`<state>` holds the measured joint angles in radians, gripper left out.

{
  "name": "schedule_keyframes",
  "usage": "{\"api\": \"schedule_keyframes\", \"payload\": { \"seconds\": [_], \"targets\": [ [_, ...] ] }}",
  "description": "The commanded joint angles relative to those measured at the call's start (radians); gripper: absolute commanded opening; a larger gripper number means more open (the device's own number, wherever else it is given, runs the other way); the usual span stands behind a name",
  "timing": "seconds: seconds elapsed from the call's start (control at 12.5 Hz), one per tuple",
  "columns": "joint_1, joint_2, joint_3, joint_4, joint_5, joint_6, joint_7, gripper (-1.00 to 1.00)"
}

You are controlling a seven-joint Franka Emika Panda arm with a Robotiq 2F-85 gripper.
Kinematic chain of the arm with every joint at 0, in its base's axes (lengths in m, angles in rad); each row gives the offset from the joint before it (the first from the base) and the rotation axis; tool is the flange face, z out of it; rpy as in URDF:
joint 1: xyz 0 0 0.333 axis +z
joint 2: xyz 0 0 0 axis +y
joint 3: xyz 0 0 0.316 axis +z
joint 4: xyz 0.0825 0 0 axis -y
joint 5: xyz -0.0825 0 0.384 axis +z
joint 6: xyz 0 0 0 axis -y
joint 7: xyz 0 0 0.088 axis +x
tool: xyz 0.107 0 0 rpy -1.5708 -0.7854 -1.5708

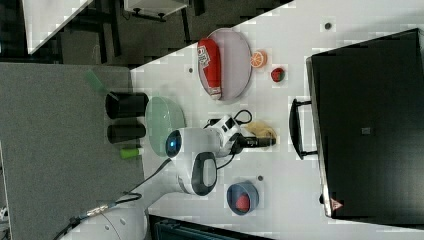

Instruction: Pick Banana and place it in mug.

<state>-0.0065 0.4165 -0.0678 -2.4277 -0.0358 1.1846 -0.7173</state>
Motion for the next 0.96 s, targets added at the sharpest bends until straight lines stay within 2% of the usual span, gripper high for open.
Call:
{"api": "schedule_keyframes", "payload": {
  "seconds": [0.08,0.16,0.48,0.64,0.96],
  "targets": [
    [0.008,-0.033,0.01,-0.002,0.01,0.027,-0.029,-0.24],
    [0.008,-0.045,0.008,-0.009,0.01,0.026,-0.029,-0.38],
    [0.0,-0.168,-0.001,-0.018,0.011,-0.032,-0.029,-0.38],
    [-0.002,-0.279,-0.006,-0.005,0.012,-0.153,-0.028,-0.38],
    [-0.008,-0.508,-0.021,0.083,0.013,-0.526,-0.028,-0.38]
  ]
}}
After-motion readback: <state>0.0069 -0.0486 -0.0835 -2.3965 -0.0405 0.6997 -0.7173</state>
